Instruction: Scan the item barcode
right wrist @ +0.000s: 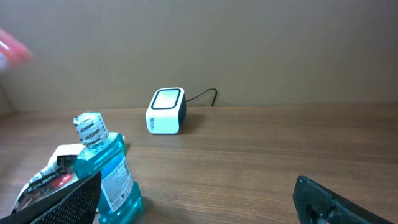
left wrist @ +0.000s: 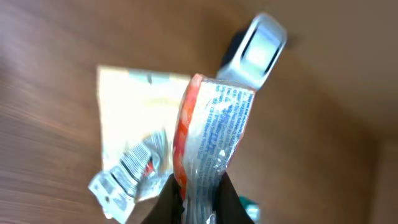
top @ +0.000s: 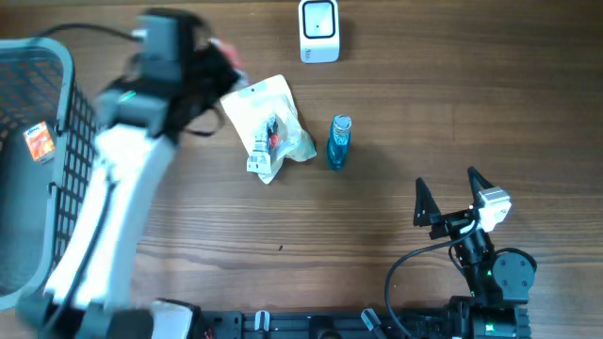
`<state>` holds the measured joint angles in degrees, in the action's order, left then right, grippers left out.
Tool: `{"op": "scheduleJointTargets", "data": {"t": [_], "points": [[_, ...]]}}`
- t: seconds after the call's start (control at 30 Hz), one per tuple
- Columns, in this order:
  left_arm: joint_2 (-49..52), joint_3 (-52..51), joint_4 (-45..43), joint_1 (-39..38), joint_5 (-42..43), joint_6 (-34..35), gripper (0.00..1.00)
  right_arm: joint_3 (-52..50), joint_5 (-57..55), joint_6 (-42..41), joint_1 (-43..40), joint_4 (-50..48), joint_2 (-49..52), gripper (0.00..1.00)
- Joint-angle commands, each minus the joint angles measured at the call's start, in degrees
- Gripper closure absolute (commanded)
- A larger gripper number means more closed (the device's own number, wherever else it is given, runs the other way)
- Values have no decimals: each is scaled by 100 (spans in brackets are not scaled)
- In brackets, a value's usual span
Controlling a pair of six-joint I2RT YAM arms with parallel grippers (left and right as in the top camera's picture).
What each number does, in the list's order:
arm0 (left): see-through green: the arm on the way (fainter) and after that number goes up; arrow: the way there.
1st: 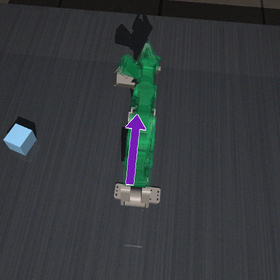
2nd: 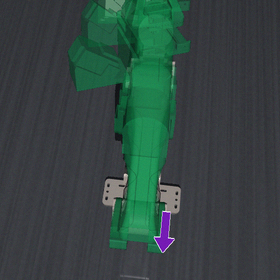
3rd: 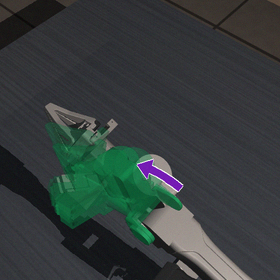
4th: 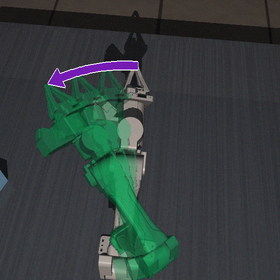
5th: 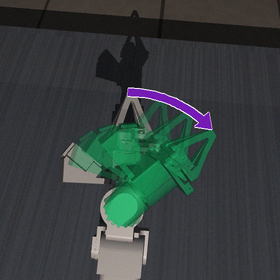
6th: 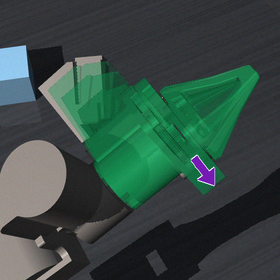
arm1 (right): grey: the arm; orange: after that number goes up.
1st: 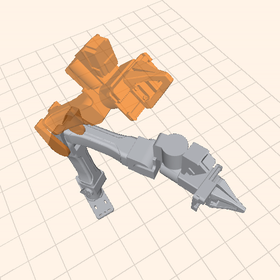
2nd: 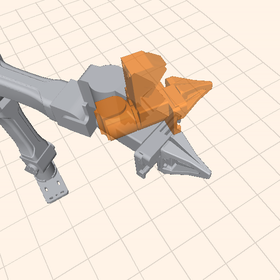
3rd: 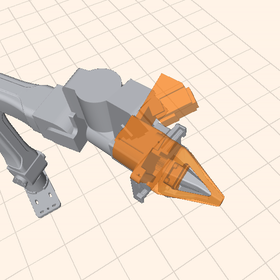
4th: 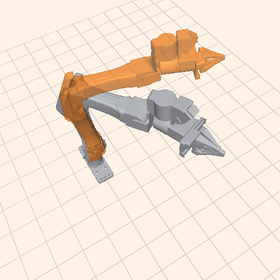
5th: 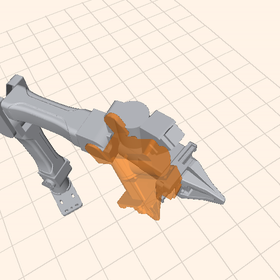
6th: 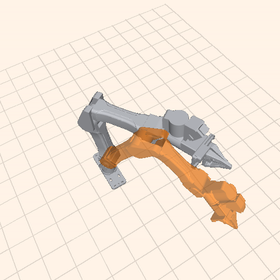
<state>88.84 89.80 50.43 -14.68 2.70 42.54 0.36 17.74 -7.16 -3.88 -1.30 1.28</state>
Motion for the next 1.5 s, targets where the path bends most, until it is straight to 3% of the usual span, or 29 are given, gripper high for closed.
{"op": "scheduleJointTargets", "data": {"t": [0.0,0.17,0.2,0.37,0.4,0.47,0.63,0.73,0.83,0.97,1.07,1.17,1.23,1.4,1.47], "points": [[1300,-35,-9,-610,-507,-7,96,-7,-37,103,17,-13,-26,0],[2308,-35,2,-863,-507,-7,95,-7,-37,103,17,-11,-26,0],[2459,-35,0,-957,-422,-7,83,-7,-37,101,17,-13,-26,0],[2660,-33,-216,-1436,-96,-13,61,-7,-37,103,17,-13,-26,0],[2568,-4,-221,-1484,-267,-114,38,-7,-37,103,17,-13,-26,0],[2262,162,-160,-1360,-291,-708,31,-7,-37,103,17,-13,-26,0],[824,1182,173,-568,-323,-791,16,-7,-35,101,17,-13,-26,0],[-140,1410,101,433,-501,-979,16,-7,-37,101,17,-13,-26,0],[-671,1410,46,1908,-1244,-1005,18,-7,-37,101,17,-13,-26,0],[-264,1403,175,3880,-1694,-1003,14,-7,-37,101,17,-13,-26,0],[376,1403,334,4684,-1692,-1263,13,-7,-37,101,17,-13,-26,0],[1012,1403,651,5117,-1687,-2599,8,-7,-37,101,17,-13,-26,0],[1429,1327,761,5370,-1523,-2920,7,-7,-37,101,17,-13,-26,0],[2052,894,636,5729,-295,-4614,8,-7,-37,98,17,-13,-26,0],[2413,822,378,5755,662,-5132,0,-7,-37,103,17,-13,-26,0]]}}
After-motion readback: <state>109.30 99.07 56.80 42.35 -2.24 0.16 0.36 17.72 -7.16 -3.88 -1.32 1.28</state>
